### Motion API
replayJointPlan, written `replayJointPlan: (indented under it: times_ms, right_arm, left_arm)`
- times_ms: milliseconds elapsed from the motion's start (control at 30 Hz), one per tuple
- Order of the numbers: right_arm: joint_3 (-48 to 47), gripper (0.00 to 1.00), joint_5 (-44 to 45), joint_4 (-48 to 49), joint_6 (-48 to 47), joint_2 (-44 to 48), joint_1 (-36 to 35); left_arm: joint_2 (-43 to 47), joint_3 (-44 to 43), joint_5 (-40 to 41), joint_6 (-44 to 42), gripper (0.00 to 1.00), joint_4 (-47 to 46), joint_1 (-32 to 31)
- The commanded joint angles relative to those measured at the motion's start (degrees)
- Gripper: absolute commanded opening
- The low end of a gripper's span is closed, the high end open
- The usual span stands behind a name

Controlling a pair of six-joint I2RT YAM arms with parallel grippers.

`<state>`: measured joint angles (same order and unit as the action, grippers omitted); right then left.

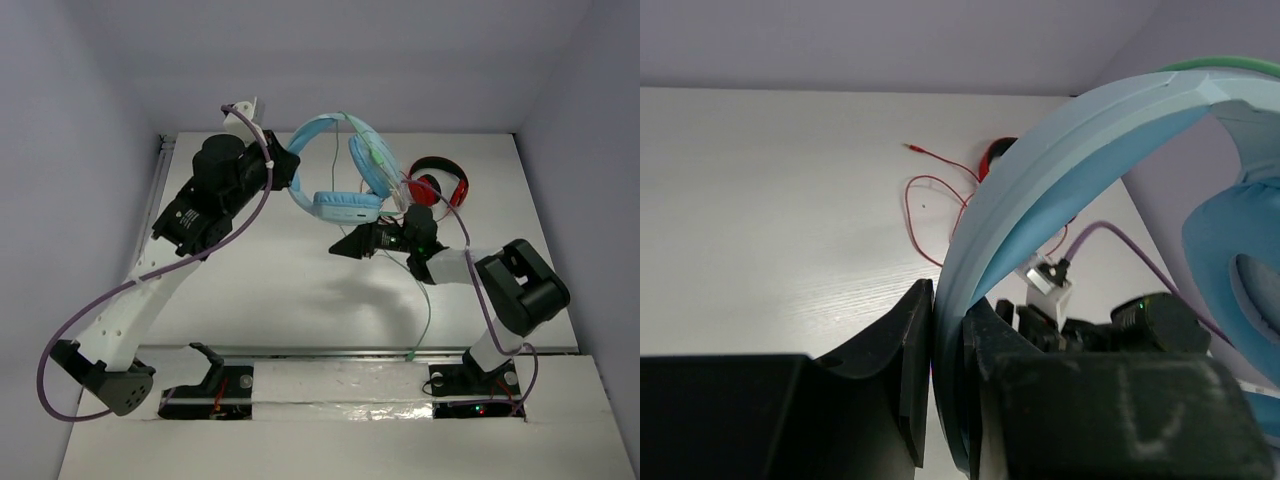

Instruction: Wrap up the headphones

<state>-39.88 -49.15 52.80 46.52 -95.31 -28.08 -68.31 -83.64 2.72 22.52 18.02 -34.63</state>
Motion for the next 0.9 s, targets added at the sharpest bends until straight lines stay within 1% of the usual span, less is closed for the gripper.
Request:
replayJointPlan:
  times_ms: [0,33,100,133,267,300,367,400,467,500,533,567,600,633,667,700,733,767,800,833,867]
  right_arm:
    - [2.78,0.51,0.45,6.71,2.08,2.39,-2.50]
    - [4.09,0.54,1.06,5.75,1.82,3.28,-3.21]
    - [5.42,0.56,1.42,5.56,1.73,4.86,-4.00]
    - [6.21,0.56,1.59,5.39,1.73,6.26,-4.00]
    - [8.32,0.56,2.82,5.04,1.99,7.86,-8.13]
    - [8.50,0.56,3.17,4.86,1.99,7.77,-9.88]
    - [8.15,0.56,5.01,3.03,1.38,7.51,-10.60]
    - [7.71,0.56,5.72,1.54,1.03,7.59,-10.60]
    - [5.87,0.43,9.13,-5.39,-0.98,8.82,-10.60]
    - [4.91,0.34,10.63,-8.90,-2.04,11.26,-10.60]
    - [3.42,0.15,12.74,-15.81,-2.92,12.68,-10.60]
    - [2.53,0.11,16.67,-19.62,-4.67,14.17,-10.60]
    - [1.74,0.09,17.84,-22.79,-5.56,16.79,-10.60]
    - [1.21,0.03,18.90,-27.96,-6.70,17.86,-10.60]
    - [0.16,0.00,20.91,-30.62,-7.23,19.01,-10.60]
    - [-0.28,0.00,21.89,-32.91,-7.76,20.93,-10.60]
    - [-0.64,0.00,23.03,-38.24,-8.46,21.73,-10.60]
    - [-1.68,0.00,25.74,-41.08,-9.86,22.53,-10.60]
    - [-2.30,0.00,26.90,-43.46,-10.57,23.14,-11.12]
    - [-2.92,0.00,27.95,-47.66,-11.10,24.02,-11.12]
    - [-3.53,0.00,28.75,-49.44,-12.06,24.11,-11.12]
  left_arm:
    - [1.34,-2.59,2.46,1.12,0.00,-5.89,1.49]
    - [1.25,-2.15,2.46,1.21,0.00,-6.15,2.19]
    - [1.25,-1.80,2.55,1.21,0.00,-6.33,2.90]
    - [1.17,-1.71,2.73,1.12,0.00,-6.33,2.90]
    - [1.25,-0.30,3.08,1.91,0.00,-7.65,4.83]
    - [1.34,0.74,3.25,2.26,0.00,-8.78,4.84]
    - [2.04,2.68,3.52,4.71,0.00,-10.89,4.84]
    - [2.39,5.82,2.30,5.77,0.00,-13.77,4.84]
    - [3.88,8.82,2.29,9.18,0.00,-15.38,4.84]
    - [4.85,13.28,3.25,10.34,0.00,-17.65,4.84]
    - [7.64,15.76,4.30,11.57,0.00,-19.93,4.84]
    - [9.15,18.39,5.62,14.19,0.00,-21.43,4.84]
    - [10.38,23.47,8.59,15.78,0.00,-24.23,4.84]
    - [12.66,25.78,9.57,17.45,0.00,-25.65,5.36]
    - [13.81,30.94,10.63,21.21,0.00,-27.32,5.36]
    - [14.87,33.77,13.68,23.25,0.00,-31.51,5.36]
    - [16.88,36.24,15.45,25.27,0.00,-33.47,5.89]
    - [17.59,40.35,17.13,27.03,0.00,-35.32,5.89]
    - [18.04,41.87,21.32,30.09,0.00,-37.51,5.89]
    - [18.30,43.11,22.93,31.43,0.00,-38.58,5.89]
    - [18.04,44.16,23.90,32.31,0.00,-39.98,5.89]
